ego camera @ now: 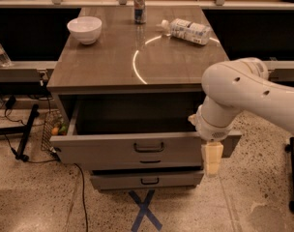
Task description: Open top drawer
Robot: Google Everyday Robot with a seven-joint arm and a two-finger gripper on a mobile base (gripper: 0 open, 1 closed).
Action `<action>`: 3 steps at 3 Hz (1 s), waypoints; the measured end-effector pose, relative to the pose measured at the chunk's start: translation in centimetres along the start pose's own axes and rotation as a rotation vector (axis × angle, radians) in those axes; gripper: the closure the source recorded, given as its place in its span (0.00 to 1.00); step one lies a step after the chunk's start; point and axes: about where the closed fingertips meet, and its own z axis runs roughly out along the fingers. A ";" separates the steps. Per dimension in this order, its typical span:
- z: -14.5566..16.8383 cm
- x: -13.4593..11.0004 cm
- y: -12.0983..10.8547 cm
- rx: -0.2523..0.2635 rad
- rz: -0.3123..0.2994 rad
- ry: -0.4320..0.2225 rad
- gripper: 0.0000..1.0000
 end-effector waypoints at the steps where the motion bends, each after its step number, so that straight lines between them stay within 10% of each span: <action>1: 1.4 0.6 -0.3 -0.014 0.027 -0.004 0.00; 3: 2.3 1.7 0.1 -0.033 0.070 -0.001 0.41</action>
Offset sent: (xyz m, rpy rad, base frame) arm 0.0047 -0.0163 -0.0333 0.0111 0.0509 -0.0819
